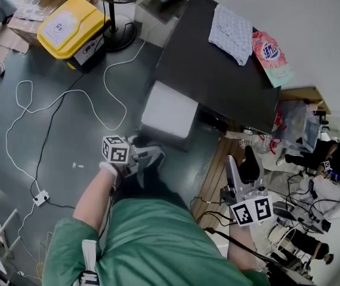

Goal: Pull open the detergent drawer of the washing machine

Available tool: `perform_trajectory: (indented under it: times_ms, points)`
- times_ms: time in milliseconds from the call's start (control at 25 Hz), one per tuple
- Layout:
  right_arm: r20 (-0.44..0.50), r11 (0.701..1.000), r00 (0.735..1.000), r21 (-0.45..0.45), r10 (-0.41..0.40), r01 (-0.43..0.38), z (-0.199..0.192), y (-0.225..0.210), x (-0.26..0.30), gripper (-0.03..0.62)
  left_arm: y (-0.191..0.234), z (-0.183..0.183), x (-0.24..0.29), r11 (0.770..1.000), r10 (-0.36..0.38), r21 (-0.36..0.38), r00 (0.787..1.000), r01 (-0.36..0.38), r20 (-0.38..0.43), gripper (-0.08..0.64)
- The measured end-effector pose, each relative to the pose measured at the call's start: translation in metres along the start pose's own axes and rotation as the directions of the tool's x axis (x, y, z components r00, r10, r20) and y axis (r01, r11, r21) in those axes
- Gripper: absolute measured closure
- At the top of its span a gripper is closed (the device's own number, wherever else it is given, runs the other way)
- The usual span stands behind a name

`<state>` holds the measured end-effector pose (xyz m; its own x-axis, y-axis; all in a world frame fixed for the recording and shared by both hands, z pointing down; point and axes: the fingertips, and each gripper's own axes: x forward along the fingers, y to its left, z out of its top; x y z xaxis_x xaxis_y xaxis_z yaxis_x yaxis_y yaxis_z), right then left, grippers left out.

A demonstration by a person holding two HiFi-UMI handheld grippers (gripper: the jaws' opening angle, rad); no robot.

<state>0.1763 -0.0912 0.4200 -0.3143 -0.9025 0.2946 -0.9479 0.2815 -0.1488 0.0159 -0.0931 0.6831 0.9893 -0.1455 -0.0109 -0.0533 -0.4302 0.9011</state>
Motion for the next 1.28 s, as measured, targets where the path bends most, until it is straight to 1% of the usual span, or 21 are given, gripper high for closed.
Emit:
perform_trajectory:
  times_ms: [160, 280, 360, 520, 720, 840, 920, 960, 1000, 1040, 1080, 1120, 1200, 1240, 1280]
  points:
    - [0.000, 1.000, 1.000, 0.008, -0.001, 0.001, -0.001, -0.002, 0.001, 0.321, -0.001, -0.008, -0.004, 1.000, 0.009, -0.006, 1.000, -0.009, -0.008, 0.276]
    - [0.000, 1.000, 1.000, 0.010, 0.004, -0.004, -0.002, 0.000, 0.003, 0.322, 0.006, -0.012, -0.004, 0.999, 0.034, -0.010, 0.999, -0.034, -0.017, 0.281]
    - [0.003, 1.000, 1.000, 0.010, 0.006, -0.006, -0.001, 0.000, 0.003, 0.321, 0.010, -0.014, -0.003, 0.998, 0.054, -0.017, 0.998, -0.055, -0.020, 0.271]
    - [0.011, 1.000, 1.000, 0.014, 0.006, -0.006, 0.001, -0.003, 0.003, 0.321, 0.011, -0.014, -0.003, 0.997, 0.071, -0.017, 0.997, -0.071, -0.023, 0.264]
    - [0.021, 1.000, 1.000, 0.016, 0.007, -0.007, 0.004, -0.006, 0.004, 0.321, 0.010, -0.020, -0.007, 0.995, 0.094, -0.018, 0.994, -0.095, -0.064, 0.250]
    - [0.035, 1.000, 0.999, 0.017, 0.004, -0.005, 0.008, -0.010, 0.004, 0.321, 0.014, -0.034, -0.027, 0.989, 0.147, -0.020, 0.984, -0.150, -0.098, 0.249]
    - [0.046, 1.000, 0.999, 0.018, 0.001, -0.002, 0.010, -0.014, 0.002, 0.321, 0.021, -0.034, -0.052, 0.976, 0.214, -0.021, 0.974, -0.216, -0.078, 0.249]
    - [0.051, 1.000, 0.999, 0.017, -0.001, 0.000, 0.012, -0.016, 0.002, 0.321, 0.025, -0.027, -0.067, 0.966, 0.255, -0.019, 0.966, -0.256, -0.048, 0.249]
    - [0.056, 1.000, 0.998, 0.017, -0.004, 0.003, 0.013, -0.018, 0.002, 0.321, 0.027, -0.017, -0.082, 0.953, 0.302, -0.013, 0.953, -0.302, -0.010, 0.250]
    - [0.060, 1.000, 0.998, 0.016, -0.007, 0.006, 0.015, -0.019, 0.001, 0.322, 0.028, -0.004, -0.097, 0.935, 0.356, -0.002, 0.934, -0.356, 0.031, 0.253]
    - [0.065, 1.000, 0.998, 0.017, -0.012, 0.010, 0.016, -0.020, 0.001, 0.321, 0.028, 0.010, -0.111, 0.909, 0.415, 0.019, 0.907, -0.417, 0.070, 0.258]
    - [0.071, 1.000, 0.997, 0.019, -0.015, 0.014, 0.018, -0.021, 0.001, 0.321, 0.027, 0.024, -0.123, 0.874, 0.477, 0.049, 0.873, -0.483, 0.105, 0.261]
    - [0.088, 1.000, 0.996, 0.021, -0.020, 0.018, 0.022, -0.022, 0.001, 0.321, 0.020, 0.051, -0.141, 0.793, 0.576, 0.123, 0.801, -0.596, 0.166, 0.262]
    - [0.097, 1.000, 0.995, 0.020, -0.023, 0.021, 0.024, -0.021, 0.001, 0.321, 0.012, 0.064, -0.145, 0.756, 0.606, 0.160, 0.771, -0.635, 0.197, 0.262]
    - [0.105, 1.000, 0.994, 0.015, -0.026, 0.025, 0.026, -0.021, 0.000, 0.321, 0.003, 0.077, -0.147, 0.721, 0.626, 0.195, 0.746, -0.665, 0.228, 0.264]
